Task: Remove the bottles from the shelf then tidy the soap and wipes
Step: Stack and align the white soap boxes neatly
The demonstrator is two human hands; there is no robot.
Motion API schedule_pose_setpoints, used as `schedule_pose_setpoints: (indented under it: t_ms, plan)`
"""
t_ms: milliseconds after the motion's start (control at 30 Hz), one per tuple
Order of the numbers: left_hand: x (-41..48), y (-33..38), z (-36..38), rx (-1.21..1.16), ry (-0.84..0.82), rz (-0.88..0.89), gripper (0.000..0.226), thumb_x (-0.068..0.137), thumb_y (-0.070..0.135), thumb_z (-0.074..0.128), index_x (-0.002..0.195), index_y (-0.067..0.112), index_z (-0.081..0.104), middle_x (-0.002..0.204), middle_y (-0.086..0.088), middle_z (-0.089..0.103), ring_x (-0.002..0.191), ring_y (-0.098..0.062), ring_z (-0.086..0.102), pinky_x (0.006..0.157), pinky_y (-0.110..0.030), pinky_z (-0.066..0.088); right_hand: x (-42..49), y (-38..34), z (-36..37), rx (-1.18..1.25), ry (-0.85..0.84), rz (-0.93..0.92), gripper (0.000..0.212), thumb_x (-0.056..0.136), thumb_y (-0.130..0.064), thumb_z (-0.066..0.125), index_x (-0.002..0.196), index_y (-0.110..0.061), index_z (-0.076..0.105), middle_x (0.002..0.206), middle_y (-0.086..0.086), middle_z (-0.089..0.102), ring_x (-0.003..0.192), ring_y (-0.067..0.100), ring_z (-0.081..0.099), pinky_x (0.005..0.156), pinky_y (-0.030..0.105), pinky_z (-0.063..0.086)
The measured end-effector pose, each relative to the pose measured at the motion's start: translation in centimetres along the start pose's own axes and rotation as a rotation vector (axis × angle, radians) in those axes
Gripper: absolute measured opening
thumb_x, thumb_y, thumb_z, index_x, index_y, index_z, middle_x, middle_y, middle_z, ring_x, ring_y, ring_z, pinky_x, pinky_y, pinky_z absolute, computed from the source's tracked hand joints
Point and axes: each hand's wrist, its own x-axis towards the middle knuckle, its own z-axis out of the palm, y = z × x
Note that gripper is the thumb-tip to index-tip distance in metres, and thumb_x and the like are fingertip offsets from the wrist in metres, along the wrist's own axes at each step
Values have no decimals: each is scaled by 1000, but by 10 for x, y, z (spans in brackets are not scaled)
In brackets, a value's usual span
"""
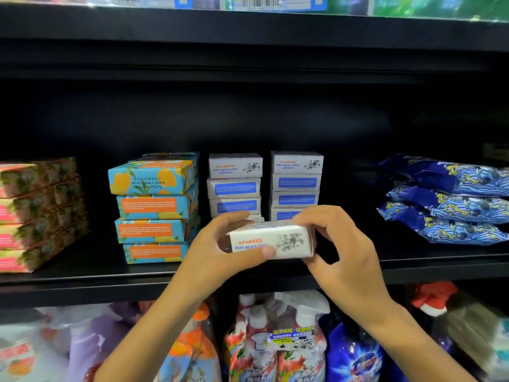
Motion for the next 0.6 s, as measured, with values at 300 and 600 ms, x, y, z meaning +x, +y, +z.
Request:
schedule_pose_setpoints:
  t_ms: [300, 600]
  plan:
    - [-9, -6, 5, 86, 53, 206, 68, 41, 18, 92, 101, 28, 62, 103, 10, 70, 100, -5, 64, 78, -18, 52, -7, 14, -7, 191, -273, 210, 68, 68, -22, 75, 126, -34, 42, 129, -19, 43, 125, 4, 43, 93, 12, 42]
    - [-15, -25, 2, 355, 222, 289, 72, 63, 27, 88, 124, 29, 51, 117, 22, 60, 114, 5, 53, 92, -18, 45, -5, 10, -1, 140, -160, 317, 67, 62, -45, 77, 122, -28, 51, 117, -17, 56, 112, 1, 53, 86, 12, 45]
